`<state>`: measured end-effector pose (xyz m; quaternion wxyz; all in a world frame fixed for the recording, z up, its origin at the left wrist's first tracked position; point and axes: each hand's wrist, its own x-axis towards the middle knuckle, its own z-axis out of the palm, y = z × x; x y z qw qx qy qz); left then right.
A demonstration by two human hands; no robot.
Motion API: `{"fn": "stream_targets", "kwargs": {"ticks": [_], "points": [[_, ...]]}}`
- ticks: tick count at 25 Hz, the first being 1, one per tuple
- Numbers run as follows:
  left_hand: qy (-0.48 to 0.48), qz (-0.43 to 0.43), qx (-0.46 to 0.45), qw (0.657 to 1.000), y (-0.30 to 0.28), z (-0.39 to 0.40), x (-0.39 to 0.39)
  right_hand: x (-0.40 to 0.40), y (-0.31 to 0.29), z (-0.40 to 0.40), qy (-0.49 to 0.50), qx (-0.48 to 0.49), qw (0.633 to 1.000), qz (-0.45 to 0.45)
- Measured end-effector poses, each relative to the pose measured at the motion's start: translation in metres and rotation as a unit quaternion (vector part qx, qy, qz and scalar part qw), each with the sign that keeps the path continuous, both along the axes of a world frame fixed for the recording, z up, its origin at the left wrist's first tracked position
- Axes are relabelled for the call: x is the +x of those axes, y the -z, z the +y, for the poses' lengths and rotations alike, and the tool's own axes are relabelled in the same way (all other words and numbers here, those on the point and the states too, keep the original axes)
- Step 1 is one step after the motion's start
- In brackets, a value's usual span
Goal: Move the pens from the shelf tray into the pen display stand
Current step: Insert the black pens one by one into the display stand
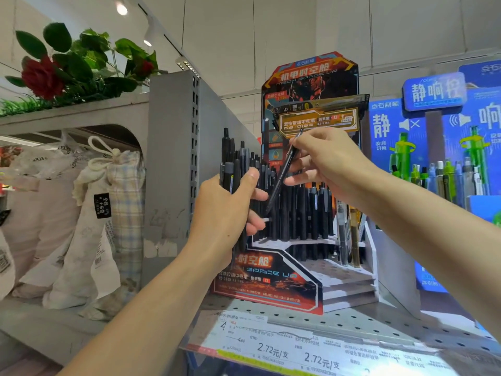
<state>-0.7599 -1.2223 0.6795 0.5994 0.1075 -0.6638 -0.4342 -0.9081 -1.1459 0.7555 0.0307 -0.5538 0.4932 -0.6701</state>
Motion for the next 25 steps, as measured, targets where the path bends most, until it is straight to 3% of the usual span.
{"fn": "stream_targets", "kwargs": {"ticks": [3,15,25], "points": [[-0.027,0.006,-0.014,1.0,-0.001,-0.001,0.002,0.0,0.003,0.001,0.014,0.013,0.999,0.025],[0.068,0.022,0.027,0.997,-0.002,0.009,-0.001,0.002,0.018,-0.006,0.064,0.071,0.992,0.085],[0.098,0.057,0.02,0.993,-0.001,0.016,-0.002,-0.003,0.021,-0.001,0.099,0.06,0.987,0.111]]}}
